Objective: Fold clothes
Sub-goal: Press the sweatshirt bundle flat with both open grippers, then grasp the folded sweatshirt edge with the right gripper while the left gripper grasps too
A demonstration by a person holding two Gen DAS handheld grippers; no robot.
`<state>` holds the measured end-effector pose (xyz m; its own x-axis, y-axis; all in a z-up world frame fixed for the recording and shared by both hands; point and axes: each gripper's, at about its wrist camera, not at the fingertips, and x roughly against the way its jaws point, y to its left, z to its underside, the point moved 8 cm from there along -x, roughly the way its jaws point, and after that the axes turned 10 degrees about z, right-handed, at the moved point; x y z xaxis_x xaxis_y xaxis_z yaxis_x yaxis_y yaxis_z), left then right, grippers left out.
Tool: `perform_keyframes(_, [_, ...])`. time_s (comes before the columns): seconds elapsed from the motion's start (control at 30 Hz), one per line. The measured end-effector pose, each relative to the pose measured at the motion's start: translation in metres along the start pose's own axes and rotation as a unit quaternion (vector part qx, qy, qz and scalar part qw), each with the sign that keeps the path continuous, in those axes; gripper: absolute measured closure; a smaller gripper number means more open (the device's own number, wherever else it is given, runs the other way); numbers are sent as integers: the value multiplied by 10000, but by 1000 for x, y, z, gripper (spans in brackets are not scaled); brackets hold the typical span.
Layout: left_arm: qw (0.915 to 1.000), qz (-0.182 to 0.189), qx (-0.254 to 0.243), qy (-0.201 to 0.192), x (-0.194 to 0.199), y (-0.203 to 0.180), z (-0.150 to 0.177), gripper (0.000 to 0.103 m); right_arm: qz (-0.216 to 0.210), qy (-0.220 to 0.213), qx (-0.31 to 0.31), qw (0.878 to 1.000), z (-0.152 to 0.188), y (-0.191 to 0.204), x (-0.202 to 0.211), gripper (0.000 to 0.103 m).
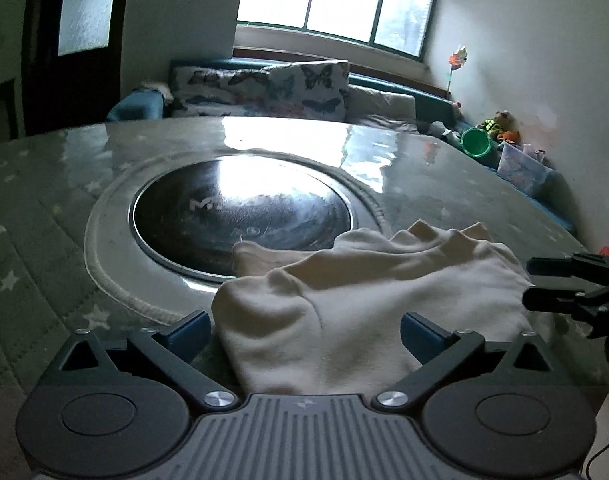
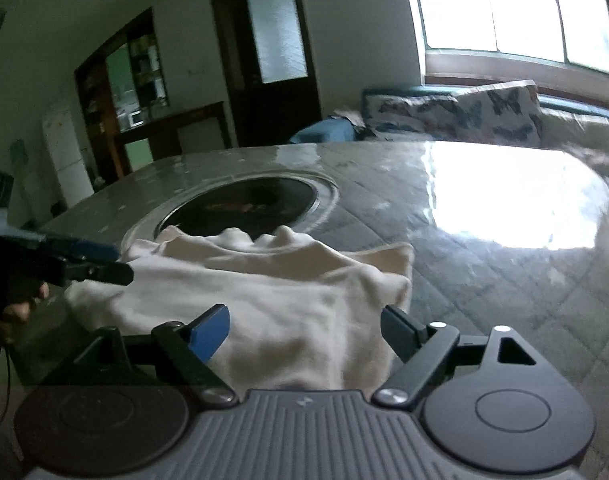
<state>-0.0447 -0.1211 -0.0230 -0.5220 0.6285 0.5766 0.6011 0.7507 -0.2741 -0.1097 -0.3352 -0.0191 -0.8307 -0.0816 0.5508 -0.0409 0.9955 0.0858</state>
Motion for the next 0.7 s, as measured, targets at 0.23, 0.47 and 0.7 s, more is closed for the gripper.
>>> perform_keyframes(0.23, [9997,133,149,106,-3,1,3,0,-50,193,-459,9987,6,-20,-7,18])
perform_keyframes(0.47, [9989,362,254,132,-4,-3,1,8,-122,259,-547,9981,2,-19,-14,29])
perform_keyframes(0.7, [9981,478,355,123,-4,-3,-4,49,-245,395,-817,9956,1,-18,-19,77])
